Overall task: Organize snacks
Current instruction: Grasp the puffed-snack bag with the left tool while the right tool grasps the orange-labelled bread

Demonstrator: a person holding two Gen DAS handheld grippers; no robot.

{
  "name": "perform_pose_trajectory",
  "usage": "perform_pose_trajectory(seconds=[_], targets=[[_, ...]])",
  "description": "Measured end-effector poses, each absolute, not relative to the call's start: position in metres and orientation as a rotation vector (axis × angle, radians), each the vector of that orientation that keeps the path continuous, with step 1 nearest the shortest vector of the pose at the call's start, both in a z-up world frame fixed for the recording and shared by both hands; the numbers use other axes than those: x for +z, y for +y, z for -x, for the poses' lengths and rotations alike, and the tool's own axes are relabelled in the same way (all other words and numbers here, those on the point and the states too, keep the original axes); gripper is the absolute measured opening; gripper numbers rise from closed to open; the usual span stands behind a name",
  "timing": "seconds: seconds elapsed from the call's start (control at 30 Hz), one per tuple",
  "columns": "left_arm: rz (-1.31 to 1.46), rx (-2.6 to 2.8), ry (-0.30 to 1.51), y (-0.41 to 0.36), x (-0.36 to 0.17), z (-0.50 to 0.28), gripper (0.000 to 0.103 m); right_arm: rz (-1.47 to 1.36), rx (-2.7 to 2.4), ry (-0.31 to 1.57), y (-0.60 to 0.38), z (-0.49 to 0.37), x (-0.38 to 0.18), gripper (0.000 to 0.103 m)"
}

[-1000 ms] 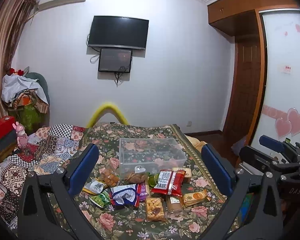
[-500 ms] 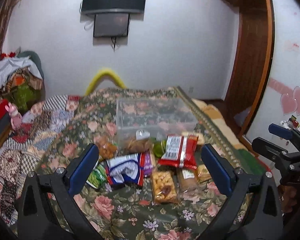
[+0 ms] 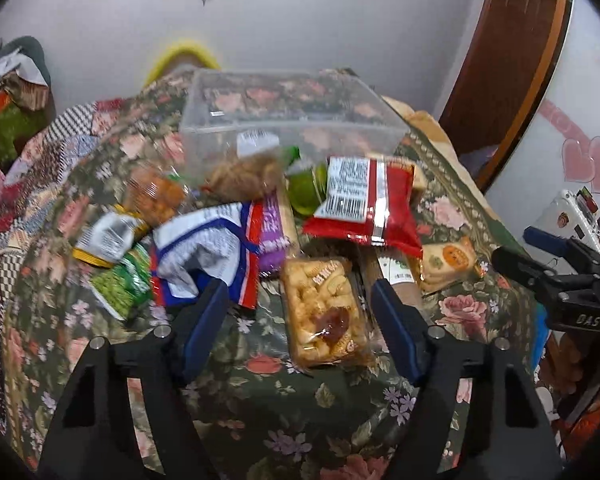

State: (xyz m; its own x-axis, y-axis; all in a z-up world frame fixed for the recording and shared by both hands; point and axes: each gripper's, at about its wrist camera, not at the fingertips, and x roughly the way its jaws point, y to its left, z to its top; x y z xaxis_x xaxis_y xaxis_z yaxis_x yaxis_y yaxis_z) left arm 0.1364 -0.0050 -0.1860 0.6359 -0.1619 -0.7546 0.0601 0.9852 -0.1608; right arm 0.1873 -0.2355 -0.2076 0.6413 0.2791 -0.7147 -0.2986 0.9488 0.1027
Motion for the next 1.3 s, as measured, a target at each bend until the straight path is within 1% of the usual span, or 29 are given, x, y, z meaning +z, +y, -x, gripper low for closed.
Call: perform_pose_trajectory(seconds=[0.03,0.17,0.2,0.27,0.33,0.63,0.73,0.8,0.83,0.87,0.9,0.97,1.0,1.03,1.07,1.23,1.3], targets=[[0.129,-0.134,0.883,-0.006,-0.189,-0.138,0.073,0.017,0.333,0.831,-0.235,-0.19,-0.212,0.103],[0.133,-0.17,0.923,-0.011,-0.201,-0.147,0.063,-0.005,0.355,0.898,-0.234,-0.199,-0.227,0.103],[0.129,-0.172,0.93,-0.012,-0.203,-0.149,0.062,-0.007,0.358,0.904,-0.233,-0.2,-0.228,0.103],[0.118,-0.178,0.946,-0.015,-0.209,-0.151,0.056,-0.009,0.372,0.92,-0.231,-0.203,-0.233,0.103],[0.113,-0.185,0.961,-0.017,-0.215,-0.154,0.053,-0.005,0.381,0.928,-0.228,-0.204,-0.236,0.103],[0.126,-0.2,0.998,-0.024,-0.234,-0.167,0.052,0.014,0.388,0.97,-0.216,-0.214,-0.253,0.103],[0.111,-0.205,0.989,-0.027,-0.236,-0.171,0.049,0.052,0.397,0.959,-0.21,-0.213,-0.254,0.103],[0.101,-0.207,0.981,-0.029,-0.236,-0.172,0.046,0.068,0.384,0.95,-0.208,-0.213,-0.255,0.101],[0.1,-0.206,0.98,-0.029,-0.236,-0.172,0.045,0.077,0.379,0.945,-0.207,-0.213,-0.256,0.097],[0.103,-0.208,0.979,-0.026,-0.235,-0.171,0.044,0.092,0.37,0.936,-0.206,-0.213,-0.256,0.088],[0.108,-0.21,0.979,-0.026,-0.234,-0.171,0.044,0.109,0.357,0.925,-0.205,-0.213,-0.255,0.084],[0.118,-0.212,0.977,-0.022,-0.233,-0.168,0.044,0.117,0.356,0.918,-0.204,-0.215,-0.253,0.07],[0.119,-0.211,0.976,-0.021,-0.231,-0.167,0.044,0.115,0.354,0.916,-0.205,-0.218,-0.252,0.066],[0.117,-0.207,0.971,-0.021,-0.229,-0.166,0.044,0.11,0.35,0.912,-0.208,-0.217,-0.251,0.06],[0.116,-0.206,0.965,-0.02,-0.227,-0.164,0.044,0.106,0.352,0.913,-0.208,-0.217,-0.25,0.056],[0.127,-0.198,0.915,-0.014,-0.207,-0.157,0.044,0.084,0.39,0.955,-0.218,-0.214,-0.248,0.055],[0.131,-0.193,0.898,-0.011,-0.199,-0.155,0.044,0.082,0.39,0.953,-0.221,-0.21,-0.244,0.063]])
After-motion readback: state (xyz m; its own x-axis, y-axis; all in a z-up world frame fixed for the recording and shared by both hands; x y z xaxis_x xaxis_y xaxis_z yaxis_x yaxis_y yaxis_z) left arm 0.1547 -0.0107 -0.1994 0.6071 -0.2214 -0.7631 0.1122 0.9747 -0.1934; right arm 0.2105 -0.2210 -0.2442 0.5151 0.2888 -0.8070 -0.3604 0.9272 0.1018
